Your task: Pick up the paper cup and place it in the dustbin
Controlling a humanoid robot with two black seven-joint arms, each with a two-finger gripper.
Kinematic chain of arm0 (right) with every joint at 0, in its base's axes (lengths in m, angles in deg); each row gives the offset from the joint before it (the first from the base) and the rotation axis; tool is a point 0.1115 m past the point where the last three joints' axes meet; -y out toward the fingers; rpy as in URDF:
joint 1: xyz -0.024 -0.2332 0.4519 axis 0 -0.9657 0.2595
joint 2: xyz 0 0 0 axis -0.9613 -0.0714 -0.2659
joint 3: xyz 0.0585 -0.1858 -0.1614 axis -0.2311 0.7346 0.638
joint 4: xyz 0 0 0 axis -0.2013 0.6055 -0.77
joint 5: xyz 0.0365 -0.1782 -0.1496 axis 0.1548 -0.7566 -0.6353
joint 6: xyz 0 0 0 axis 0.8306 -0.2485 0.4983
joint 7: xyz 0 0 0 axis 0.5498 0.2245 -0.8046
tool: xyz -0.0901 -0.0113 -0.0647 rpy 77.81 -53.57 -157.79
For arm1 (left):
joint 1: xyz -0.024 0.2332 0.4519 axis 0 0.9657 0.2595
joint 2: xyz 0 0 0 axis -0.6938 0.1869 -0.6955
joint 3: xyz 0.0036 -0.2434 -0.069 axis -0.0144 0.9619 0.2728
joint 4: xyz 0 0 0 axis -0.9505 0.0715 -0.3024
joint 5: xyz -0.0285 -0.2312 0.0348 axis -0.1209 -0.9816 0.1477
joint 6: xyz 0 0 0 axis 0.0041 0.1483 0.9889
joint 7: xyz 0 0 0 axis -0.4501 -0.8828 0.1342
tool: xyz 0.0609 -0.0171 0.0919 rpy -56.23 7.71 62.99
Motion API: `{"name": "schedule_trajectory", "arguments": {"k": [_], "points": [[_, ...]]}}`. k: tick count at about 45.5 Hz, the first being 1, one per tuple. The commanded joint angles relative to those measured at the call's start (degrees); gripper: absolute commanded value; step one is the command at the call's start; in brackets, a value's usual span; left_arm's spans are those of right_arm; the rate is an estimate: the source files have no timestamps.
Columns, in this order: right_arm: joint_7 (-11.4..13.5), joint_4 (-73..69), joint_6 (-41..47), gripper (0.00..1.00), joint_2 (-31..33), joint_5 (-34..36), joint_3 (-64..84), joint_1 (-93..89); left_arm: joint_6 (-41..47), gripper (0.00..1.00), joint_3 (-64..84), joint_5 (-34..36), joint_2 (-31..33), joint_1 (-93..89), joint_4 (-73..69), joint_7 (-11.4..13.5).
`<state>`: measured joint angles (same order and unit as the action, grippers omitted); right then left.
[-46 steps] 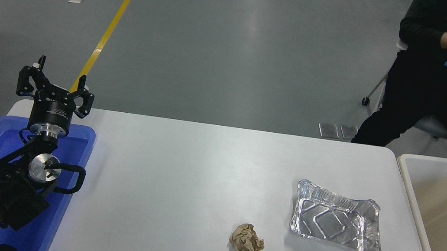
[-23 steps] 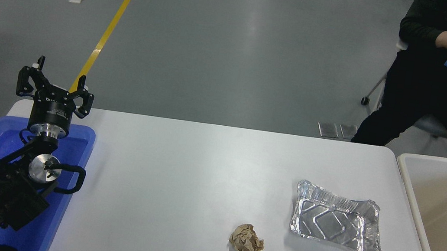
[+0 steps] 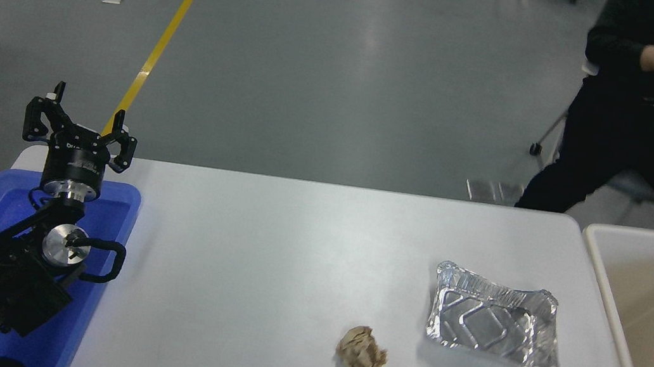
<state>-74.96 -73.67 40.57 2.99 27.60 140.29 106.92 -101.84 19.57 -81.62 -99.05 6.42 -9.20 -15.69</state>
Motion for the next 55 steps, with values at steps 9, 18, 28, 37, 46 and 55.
{"name": "schedule_trajectory", "arguments": {"k": [9, 18, 28, 37, 46, 55], "points": [[-2.27, -17.01, 21.32, 1.00, -6.40, -0.07, -0.67, 10.51, 0.00, 0.99, 0.00, 0.00, 0.00, 0.01, 0.00, 0.02], [-2.27, -18.24, 23.95, 1.00, -9.66, 0.73, -0.68, 9.28, 0.00, 0.99, 0.00, 0.00, 0.00, 0.01, 0.00, 0.02], [-2.27, -18.33, 29.41, 1.00, -10.62, 0.64, 0.90, 9.98, 0.00, 0.99, 0.00, 0.00, 0.00, 0.01, 0.00, 0.02], [-1.83, -19.12, 29.67, 1.00, -15.81, -0.50, 8.90, 13.76, 0.09, 0.99, 0.00, 0.00, 0.00, 0.01, 0.00, 0.02], [-1.92, -21.40, 29.67, 1.00, -18.00, -0.33, 8.90, 16.93, 0.09, 0.99, 0.00, -0.08, 0.00, 0.01, 0.00, 0.02], [-2.18, -22.11, 29.67, 1.00, -19.59, 1.51, 7.41, 17.45, 0.09, 0.99, 0.00, -0.08, 0.00, 0.01, 0.00, 0.02]]}}
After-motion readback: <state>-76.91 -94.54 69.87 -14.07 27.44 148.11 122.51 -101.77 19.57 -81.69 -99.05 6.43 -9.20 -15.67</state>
